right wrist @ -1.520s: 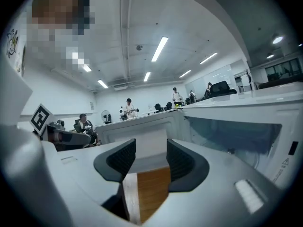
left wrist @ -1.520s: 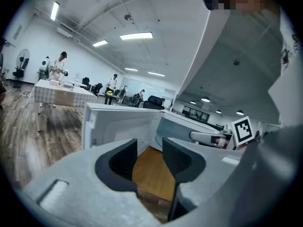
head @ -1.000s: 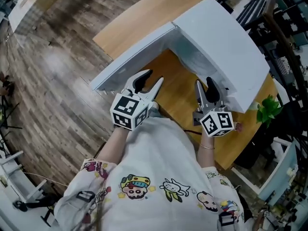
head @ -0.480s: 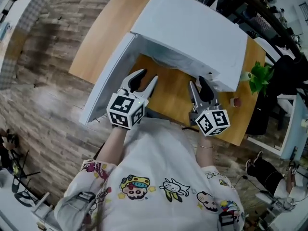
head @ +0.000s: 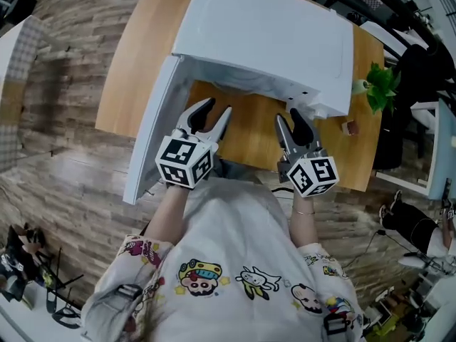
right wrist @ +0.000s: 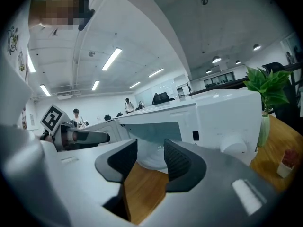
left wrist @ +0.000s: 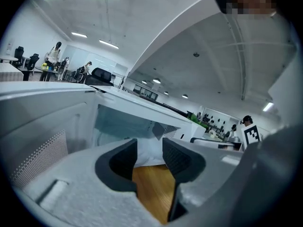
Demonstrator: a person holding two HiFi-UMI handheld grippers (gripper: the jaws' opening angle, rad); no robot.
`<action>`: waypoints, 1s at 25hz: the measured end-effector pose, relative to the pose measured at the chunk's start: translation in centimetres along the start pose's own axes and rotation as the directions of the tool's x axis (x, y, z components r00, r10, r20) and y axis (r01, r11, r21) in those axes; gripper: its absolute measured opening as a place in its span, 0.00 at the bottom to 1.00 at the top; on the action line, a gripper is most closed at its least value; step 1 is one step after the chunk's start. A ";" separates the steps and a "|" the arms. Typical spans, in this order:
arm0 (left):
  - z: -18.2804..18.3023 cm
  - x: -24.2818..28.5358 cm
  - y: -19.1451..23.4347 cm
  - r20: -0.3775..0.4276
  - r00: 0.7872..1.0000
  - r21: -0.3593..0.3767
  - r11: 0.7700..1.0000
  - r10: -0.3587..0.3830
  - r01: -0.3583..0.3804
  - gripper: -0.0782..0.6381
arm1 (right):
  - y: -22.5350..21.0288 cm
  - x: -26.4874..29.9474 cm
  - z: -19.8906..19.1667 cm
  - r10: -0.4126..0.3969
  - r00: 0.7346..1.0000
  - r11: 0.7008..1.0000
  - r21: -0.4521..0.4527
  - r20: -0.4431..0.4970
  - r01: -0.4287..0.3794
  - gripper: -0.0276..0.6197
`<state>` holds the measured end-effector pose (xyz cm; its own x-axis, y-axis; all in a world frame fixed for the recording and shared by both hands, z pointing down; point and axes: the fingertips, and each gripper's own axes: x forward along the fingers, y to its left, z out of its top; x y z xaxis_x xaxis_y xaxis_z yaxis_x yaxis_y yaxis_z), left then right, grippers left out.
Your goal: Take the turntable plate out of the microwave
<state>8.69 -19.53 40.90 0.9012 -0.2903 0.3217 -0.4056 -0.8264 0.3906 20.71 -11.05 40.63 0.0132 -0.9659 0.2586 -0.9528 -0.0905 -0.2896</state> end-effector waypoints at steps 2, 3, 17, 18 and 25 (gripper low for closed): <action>0.0 0.3 0.1 -0.012 1.000 -0.009 1.000 -0.012 0.011 0.33 | 0.0 0.3 0.1 -0.008 1.000 1.000 0.008 -0.002 0.008 0.31; 0.0 0.5 0.2 -0.015 1.000 -0.011 1.000 -0.014 0.014 0.33 | 0.0 0.5 0.0 -0.008 1.000 1.000 0.011 -0.004 0.008 0.31; -3.0 2.7 1.3 -0.051 0.999 -0.094 0.995 0.008 -0.013 0.33 | -1.5 1.7 -2.9 0.014 0.999 0.996 0.084 -0.038 -0.010 0.30; -3.2 2.9 1.5 -0.054 0.998 -0.104 0.994 0.013 -0.019 0.33 | -1.6 1.9 -3.1 0.019 0.999 0.995 0.095 -0.039 -0.015 0.30; -5.6 4.1 2.7 -0.058 0.998 -0.211 0.977 0.025 -0.037 0.33 | -2.6 3.0 -5.1 0.043 0.998 0.971 0.236 -0.038 -0.033 0.30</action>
<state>10.46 -20.29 48.09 0.8805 -0.2821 0.3810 -0.4614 -0.6945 0.5521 21.66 -12.49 46.81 -0.0398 -0.9590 0.2807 -0.8543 -0.1130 -0.5073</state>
